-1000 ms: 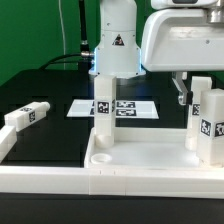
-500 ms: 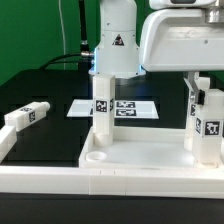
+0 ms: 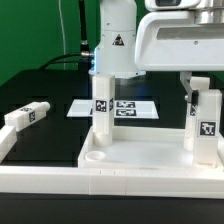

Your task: Assemble desk

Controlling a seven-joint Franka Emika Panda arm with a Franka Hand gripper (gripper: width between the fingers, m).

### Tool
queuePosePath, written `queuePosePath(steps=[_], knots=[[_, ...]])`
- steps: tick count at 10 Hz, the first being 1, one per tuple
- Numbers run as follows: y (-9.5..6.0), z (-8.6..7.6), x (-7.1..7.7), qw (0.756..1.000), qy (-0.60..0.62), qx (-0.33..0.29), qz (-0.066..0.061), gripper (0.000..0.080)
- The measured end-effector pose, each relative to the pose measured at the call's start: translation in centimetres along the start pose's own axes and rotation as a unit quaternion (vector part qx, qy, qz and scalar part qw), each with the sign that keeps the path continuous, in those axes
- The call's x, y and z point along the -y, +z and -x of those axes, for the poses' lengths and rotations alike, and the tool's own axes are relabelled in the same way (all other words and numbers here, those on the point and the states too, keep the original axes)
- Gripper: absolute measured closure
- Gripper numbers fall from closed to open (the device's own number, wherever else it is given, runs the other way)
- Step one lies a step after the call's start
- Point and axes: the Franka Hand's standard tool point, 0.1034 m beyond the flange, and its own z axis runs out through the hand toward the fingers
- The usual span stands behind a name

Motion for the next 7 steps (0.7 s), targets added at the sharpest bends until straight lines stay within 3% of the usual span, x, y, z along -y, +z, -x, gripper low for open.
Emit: queuePosePath(steps=[2, 4, 7], knots=[[0.07, 0.05, 0.0, 0.996, 0.094, -0.001, -0.001, 0.0505], [0.17, 0.06, -0.24, 0.976, 0.217, 0.004, -0.008, 0.0505], [0.16, 0.16, 0.04, 0.931, 0.364, 0.011, -0.011, 0.0505]])
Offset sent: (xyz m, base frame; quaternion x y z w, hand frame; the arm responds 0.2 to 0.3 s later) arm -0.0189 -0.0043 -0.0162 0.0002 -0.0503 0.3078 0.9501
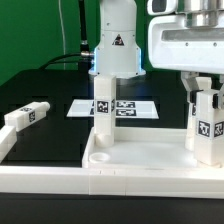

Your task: Assemble desk

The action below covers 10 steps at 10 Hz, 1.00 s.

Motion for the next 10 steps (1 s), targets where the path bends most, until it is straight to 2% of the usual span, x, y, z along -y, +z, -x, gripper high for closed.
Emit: queuePosePath(steps=[3, 5, 6, 7, 8, 10], knots=[[0.1, 0.18, 0.01, 0.997, 0.073, 0.001, 0.0, 0.0505], [0.15, 0.2, -0.02, 0.998, 0.057, -0.001, 0.003, 0.0496], [0.18, 0.3, -0.03, 0.999, 0.047, -0.004, 0.007, 0.0292], [0.2, 0.35, -0.06, 1.0, 0.028, -0.005, 0.011, 0.0292], [0.16, 0.27, -0.06, 0.999, -0.043, -0.01, 0.015, 0.0178], [-0.07, 0.14, 0.23, 0.988, -0.153, -0.012, 0.016, 0.0154]])
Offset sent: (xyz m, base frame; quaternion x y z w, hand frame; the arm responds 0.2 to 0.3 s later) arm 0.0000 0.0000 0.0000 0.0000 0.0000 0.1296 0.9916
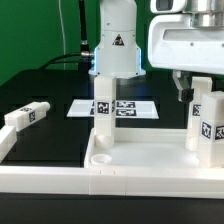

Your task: Assemble desk

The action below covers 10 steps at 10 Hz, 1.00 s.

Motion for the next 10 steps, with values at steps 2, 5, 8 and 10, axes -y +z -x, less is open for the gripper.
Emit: queuePosePath(steps=[2, 5, 8, 10], knots=[[-0.05, 0.0, 0.09, 0.994, -0.113, -0.002, 0.002, 0.0151], [-0.14, 0.06, 0.32, 0.967, -0.254, 0.0, 0.003, 0.015], [-0.16, 0.05, 0.34, 0.943, -0.333, -0.002, 0.007, 0.015], [-0.22, -0.01, 0.39, 0.923, -0.384, -0.005, 0.01, 0.015]])
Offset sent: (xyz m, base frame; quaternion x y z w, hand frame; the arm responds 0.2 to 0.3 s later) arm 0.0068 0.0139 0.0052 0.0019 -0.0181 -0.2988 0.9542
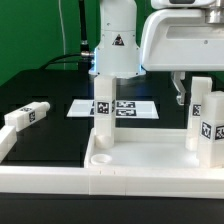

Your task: Assemble desk

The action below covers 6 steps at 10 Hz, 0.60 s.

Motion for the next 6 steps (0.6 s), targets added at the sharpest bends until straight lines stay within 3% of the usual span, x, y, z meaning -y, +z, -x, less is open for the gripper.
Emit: queuePosePath(steps=[2, 4, 5, 6], knots=[[0.0, 0.0, -0.03, 1.0, -0.008, 0.0, 0.0, 0.015], [0.04, 0.01, -0.04, 1.0, -0.007, 0.0, 0.0, 0.0427], [0.04, 0.01, -0.02, 1.0, -0.003, 0.0, 0.0, 0.0427], [0.02, -0.01, -0.02, 1.0, 0.008, 0.0, 0.0, 0.0506]])
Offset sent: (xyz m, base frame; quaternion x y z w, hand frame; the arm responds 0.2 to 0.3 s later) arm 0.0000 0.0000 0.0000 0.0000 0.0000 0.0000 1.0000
